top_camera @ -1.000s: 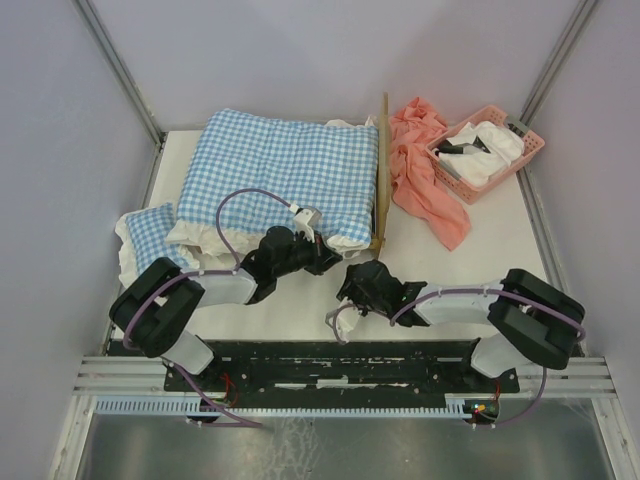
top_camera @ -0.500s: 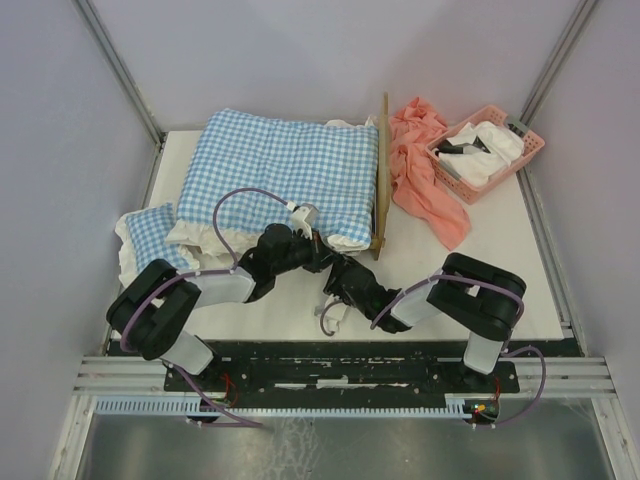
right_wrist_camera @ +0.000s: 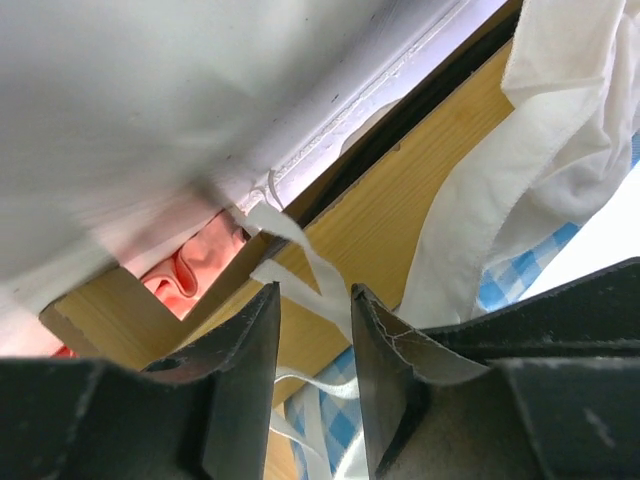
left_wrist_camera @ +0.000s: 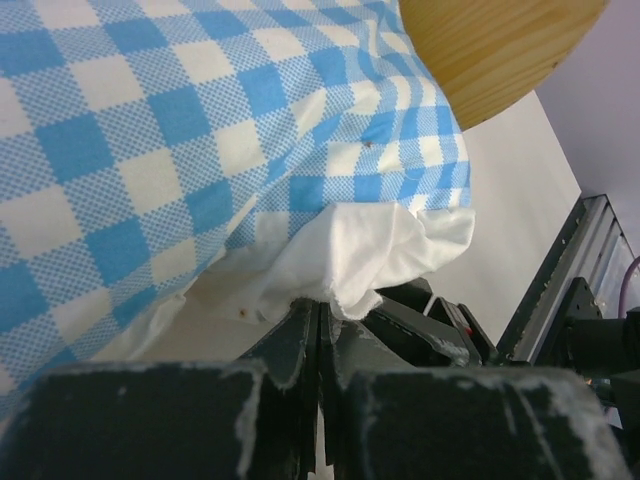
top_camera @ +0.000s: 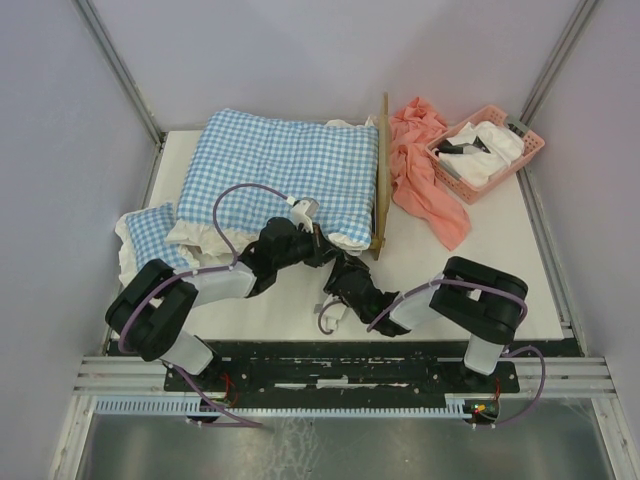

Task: Set up the pet bed
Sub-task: Tie the ropes to the bed frame.

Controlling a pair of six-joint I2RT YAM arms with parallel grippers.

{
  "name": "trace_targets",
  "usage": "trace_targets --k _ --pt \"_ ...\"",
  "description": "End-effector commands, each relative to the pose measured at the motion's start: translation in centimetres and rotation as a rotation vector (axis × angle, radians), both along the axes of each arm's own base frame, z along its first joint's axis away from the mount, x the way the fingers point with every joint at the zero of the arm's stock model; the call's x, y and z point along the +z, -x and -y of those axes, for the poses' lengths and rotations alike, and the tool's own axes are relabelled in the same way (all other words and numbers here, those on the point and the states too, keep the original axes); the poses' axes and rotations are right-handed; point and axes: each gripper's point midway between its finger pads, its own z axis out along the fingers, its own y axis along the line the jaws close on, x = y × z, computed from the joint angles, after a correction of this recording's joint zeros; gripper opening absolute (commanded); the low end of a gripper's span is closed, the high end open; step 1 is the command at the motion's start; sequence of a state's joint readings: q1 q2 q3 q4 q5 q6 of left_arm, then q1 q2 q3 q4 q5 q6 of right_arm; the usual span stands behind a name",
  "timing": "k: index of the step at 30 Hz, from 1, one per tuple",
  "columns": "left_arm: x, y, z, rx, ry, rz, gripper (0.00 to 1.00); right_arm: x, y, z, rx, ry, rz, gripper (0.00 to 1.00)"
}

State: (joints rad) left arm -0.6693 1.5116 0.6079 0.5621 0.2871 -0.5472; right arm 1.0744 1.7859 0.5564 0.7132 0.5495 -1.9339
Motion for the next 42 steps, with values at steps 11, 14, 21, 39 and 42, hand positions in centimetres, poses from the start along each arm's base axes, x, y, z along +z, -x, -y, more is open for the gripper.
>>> trace_targets --k 11,14,21,39,42 --pt "2.7 -1.4 0.5 0.088 0.056 -0.061 0.03 -2.3 6.4 3.7 0.070 0.396 -0.013 0.45" --pt "3.0 -1.2 0.7 0.079 0.072 -0.066 0.03 -1.9 7.0 4.4 0.056 0.405 -0.023 0.44" --pt "3.5 -0.9 0.8 0.070 0.090 -0.062 0.03 -1.8 6.9 4.3 0.053 0.408 -0.039 0.46" --pt "3.1 -0.9 0.8 0.101 0.138 -0.091 0.03 4.2 9.2 1.5 -0.647 -1.457 -0.637 0.42" --pt "3.2 -1.1 0.7 0.121 0.157 -0.108 0.03 4.5 7.4 4.1 -0.820 -1.730 -0.665 0.42"
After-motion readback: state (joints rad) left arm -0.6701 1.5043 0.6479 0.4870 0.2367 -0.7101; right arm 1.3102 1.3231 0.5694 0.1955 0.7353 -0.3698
